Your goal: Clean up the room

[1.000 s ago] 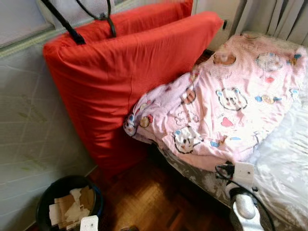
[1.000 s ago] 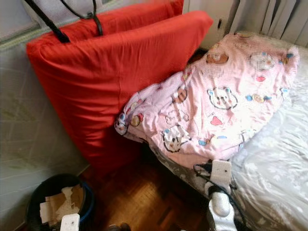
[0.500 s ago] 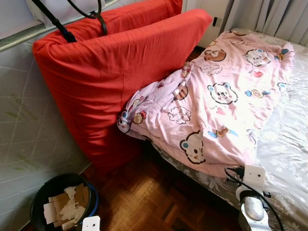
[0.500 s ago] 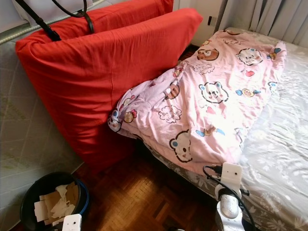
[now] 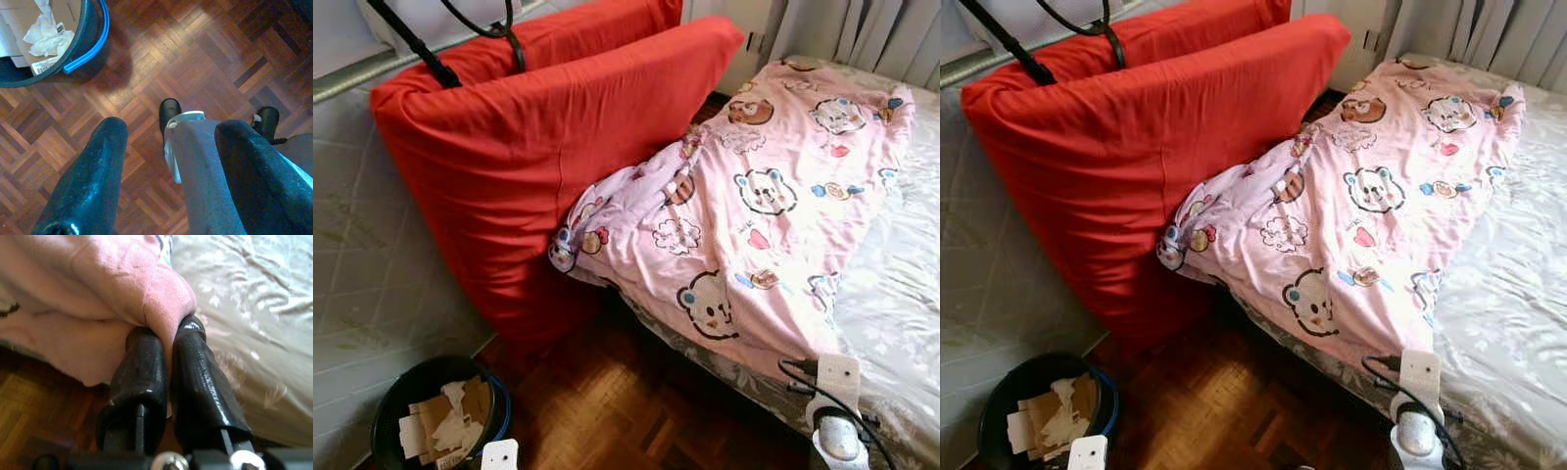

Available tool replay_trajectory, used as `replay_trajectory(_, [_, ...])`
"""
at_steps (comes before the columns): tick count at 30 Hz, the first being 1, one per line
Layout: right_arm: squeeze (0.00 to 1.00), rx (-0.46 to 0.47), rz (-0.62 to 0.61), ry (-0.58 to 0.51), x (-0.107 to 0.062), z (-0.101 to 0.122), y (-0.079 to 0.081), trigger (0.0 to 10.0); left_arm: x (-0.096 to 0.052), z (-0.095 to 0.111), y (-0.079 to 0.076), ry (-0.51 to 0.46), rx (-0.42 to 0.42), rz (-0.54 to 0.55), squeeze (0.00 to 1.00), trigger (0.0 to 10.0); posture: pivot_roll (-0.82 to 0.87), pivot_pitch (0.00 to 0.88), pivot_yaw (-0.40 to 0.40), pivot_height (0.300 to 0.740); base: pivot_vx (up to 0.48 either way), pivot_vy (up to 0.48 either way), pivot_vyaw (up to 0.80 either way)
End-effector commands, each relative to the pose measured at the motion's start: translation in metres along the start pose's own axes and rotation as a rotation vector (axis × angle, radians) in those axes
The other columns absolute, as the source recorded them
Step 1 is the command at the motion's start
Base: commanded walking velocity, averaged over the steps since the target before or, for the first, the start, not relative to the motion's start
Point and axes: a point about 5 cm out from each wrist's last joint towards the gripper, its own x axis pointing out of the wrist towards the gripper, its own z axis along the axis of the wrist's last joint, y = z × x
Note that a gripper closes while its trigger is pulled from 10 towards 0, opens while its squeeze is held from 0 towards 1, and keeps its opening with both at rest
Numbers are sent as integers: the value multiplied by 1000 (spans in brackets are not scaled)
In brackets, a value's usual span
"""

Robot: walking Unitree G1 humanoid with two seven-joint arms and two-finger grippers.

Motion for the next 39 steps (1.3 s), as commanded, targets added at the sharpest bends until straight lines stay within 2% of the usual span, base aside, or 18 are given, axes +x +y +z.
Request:
replay_trajectory(1, [0,-14,10,63,-5,-14,2,10000,-3,-10,4,38,1,12,0,10000,-4,151,2,740,0,0,0])
replay_trajectory(16, [8,-59,14,180,-13,-38,-4,10000,-3,-9,3,26,1,10,0,10000,-5,152,0,740,0,0,0])
replay_trajectory(17, [584,-59,16,189,-14,-40,-4,10000,-3,-9,2,25,1,10,0,10000,-5,152,0,740,0,0,0])
replay_trajectory(18, [655,-64,16,195,-15,-42,-4,10000,-3,-9,2,24,1,9,0,10000,-5,152,0,740,0,0,0])
replay_trajectory(26, [627,-80,25,234,-19,-51,-5,10000,-2,-7,1,16,2,7,0,10000,-7,151,2,740,0,0,0])
replay_trajectory(31, [639,-104,7,281,-25,-63,-13,10000,-2,-6,0,14,0,6,0,10000,-3,151,2,740,0,0,0])
replay_trajectory(34, [592,-101,21,298,-27,-67,-14,10000,-2,-6,0,13,0,6,0,10000,-9,151,3,740,0,0,0])
replay_trajectory(35, [157,-94,35,300,-27,-67,-13,10000,-2,-6,0,12,0,5,0,10000,-9,151,3,740,0,0,0])
replay_trajectory(36, [0,-67,91,289,-28,-68,-6,10000,-2,-5,0,10,0,5,0,10000,-19,150,6,740,0,0,0])
replay_trajectory(38, [0,-65,188,287,-33,-70,5,10000,-1,-4,0,10,0,4,0,10000,-22,148,6,740,0,0,0])
replay_trajectory(39, [0,-95,247,298,-37,-74,11,10000,-1,-4,0,10,1,4,0,10000,-22,146,7,740,0,0,0])
